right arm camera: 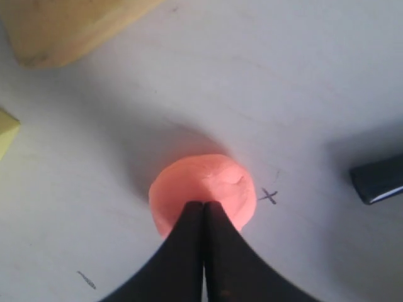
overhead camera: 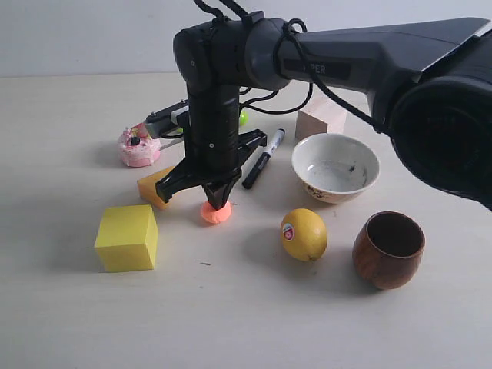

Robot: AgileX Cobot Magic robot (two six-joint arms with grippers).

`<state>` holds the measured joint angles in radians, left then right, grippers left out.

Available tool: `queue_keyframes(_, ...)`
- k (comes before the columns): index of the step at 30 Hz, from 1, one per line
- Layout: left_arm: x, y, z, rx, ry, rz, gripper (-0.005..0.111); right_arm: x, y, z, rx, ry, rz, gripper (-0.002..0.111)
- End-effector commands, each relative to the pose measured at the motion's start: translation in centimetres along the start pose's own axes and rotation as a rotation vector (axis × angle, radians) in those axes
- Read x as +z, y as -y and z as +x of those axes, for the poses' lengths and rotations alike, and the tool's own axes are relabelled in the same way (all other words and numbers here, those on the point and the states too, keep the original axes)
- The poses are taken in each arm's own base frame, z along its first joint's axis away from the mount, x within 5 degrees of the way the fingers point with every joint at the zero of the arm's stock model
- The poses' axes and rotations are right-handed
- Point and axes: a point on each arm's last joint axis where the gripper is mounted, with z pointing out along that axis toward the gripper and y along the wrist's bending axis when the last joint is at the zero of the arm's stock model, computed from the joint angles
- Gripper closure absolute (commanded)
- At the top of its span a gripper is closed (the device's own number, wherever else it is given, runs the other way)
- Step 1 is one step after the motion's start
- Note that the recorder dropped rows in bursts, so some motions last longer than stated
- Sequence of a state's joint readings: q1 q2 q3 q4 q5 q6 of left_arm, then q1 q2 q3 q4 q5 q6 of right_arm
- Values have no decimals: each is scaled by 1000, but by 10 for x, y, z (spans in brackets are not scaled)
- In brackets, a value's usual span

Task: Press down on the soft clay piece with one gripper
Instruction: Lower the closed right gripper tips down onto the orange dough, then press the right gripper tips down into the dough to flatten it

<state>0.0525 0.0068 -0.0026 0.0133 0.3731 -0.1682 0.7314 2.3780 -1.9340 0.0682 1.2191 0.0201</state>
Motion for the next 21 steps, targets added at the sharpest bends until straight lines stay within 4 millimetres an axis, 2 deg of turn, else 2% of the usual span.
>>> queue_keyframes(1, 0, 0, 1, -1, 4, 8, 107, -2, -1, -3, 7, 31, -4, 108)
queue_keyframes(10, 0, 0, 1, -1, 4, 8, 107, 32, 1, 6, 16, -76, -5, 108)
queue_keyframes(15, 0, 0, 1, -1, 4, 8, 107, 32, 1, 6, 18, -73, -5, 108)
queue_keyframes(21, 0, 0, 1, -1, 4, 8, 107, 41, 1, 6, 19, -88, -4, 108)
